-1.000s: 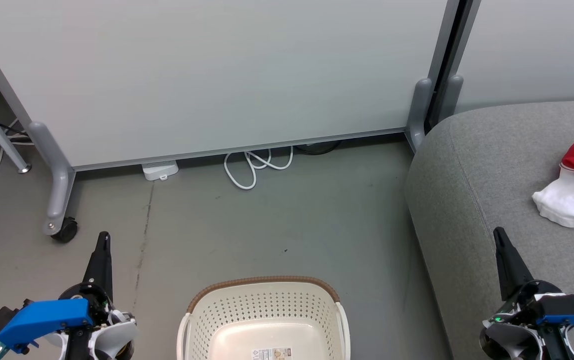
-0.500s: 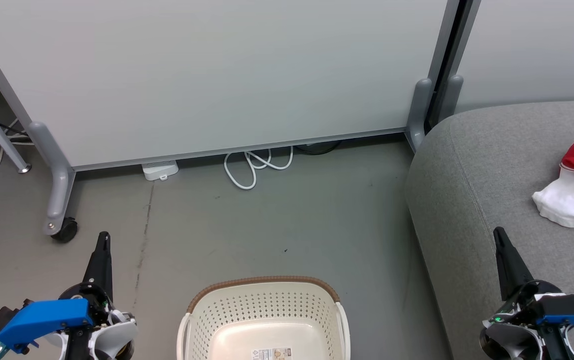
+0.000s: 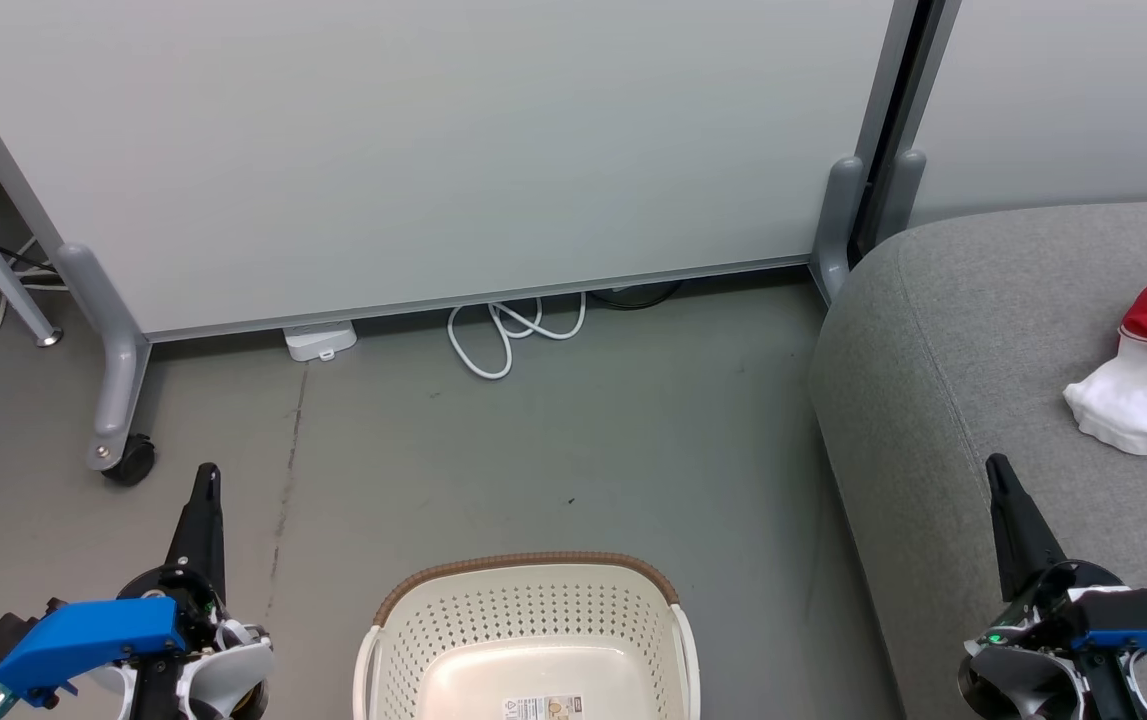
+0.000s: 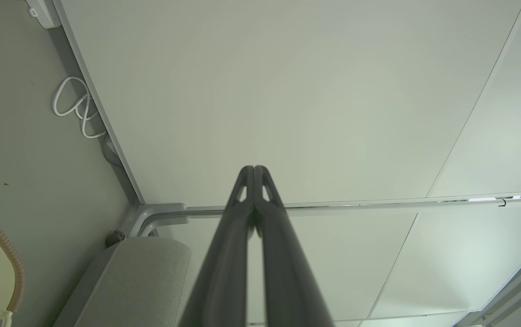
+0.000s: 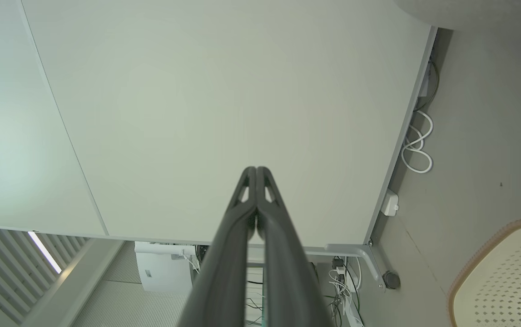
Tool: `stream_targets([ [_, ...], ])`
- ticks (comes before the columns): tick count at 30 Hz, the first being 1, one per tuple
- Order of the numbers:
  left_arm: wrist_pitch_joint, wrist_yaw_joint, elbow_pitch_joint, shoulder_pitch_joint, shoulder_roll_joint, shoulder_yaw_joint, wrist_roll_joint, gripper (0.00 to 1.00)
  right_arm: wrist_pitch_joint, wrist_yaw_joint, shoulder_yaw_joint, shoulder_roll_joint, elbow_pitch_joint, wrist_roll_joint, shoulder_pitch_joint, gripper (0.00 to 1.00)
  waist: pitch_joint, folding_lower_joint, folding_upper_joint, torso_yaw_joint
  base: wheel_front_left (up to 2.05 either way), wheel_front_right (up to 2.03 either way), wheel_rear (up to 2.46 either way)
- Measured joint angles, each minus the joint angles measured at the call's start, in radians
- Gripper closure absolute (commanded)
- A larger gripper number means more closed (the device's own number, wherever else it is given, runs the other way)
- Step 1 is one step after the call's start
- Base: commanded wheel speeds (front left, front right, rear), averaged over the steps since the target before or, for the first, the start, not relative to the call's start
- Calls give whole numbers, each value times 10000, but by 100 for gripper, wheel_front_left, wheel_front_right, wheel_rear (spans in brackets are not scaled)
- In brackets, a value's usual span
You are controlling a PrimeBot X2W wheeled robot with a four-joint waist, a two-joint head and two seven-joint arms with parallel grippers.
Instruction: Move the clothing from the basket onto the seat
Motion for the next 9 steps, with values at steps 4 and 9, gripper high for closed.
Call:
stream_targets([
  [4, -2, 0, 0, 0, 0, 0, 0, 100, 0, 0, 0, 0, 0, 0, 0, 100, 0, 0, 0, 0, 0, 0, 0],
  [9, 0, 0, 0, 0, 0, 0, 2, 100, 0, 0, 0, 0, 0, 0, 0, 100, 0, 0, 0, 0, 0, 0, 0],
])
